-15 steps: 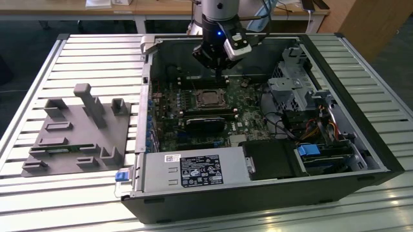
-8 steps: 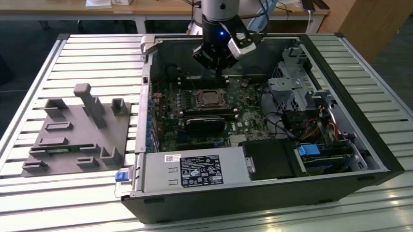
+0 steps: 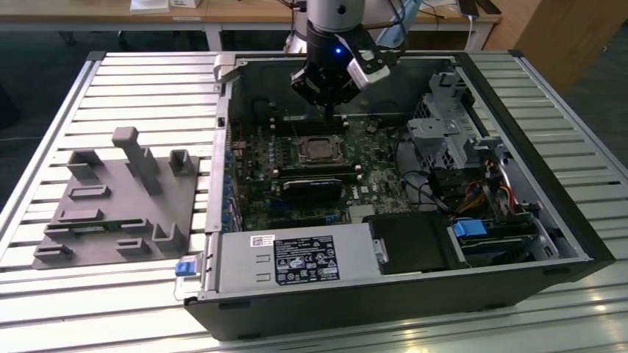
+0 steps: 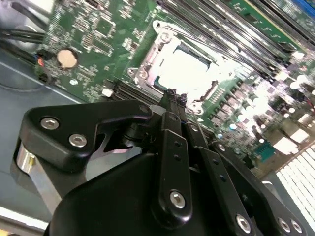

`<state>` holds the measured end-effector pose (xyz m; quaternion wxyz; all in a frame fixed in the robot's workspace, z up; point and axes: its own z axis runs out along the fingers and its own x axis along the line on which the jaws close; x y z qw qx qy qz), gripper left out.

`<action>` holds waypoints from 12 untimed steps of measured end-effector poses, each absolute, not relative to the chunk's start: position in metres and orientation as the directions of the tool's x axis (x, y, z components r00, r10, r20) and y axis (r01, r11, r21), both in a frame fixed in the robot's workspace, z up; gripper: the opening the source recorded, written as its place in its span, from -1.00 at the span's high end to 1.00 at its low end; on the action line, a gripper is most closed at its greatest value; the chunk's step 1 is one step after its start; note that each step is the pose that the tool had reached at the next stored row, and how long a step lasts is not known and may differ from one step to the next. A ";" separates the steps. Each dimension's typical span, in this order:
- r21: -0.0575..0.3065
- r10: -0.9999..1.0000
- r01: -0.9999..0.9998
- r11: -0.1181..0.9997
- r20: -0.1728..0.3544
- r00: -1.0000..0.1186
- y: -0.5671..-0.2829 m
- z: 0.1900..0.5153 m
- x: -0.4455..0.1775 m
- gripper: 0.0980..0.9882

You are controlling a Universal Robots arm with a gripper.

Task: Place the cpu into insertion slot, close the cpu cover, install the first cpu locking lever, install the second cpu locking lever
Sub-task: 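Install the first cpu locking lever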

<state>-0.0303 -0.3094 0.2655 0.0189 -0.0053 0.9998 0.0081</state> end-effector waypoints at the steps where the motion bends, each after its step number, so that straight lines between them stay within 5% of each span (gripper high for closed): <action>1: 0.016 -0.011 -0.011 1.000 -0.033 -0.999 -0.309 0.266 -0.030 0.98; 12: 0.016 -0.011 -0.012 1.000 -0.032 -0.999 -0.309 0.265 -0.039 0.98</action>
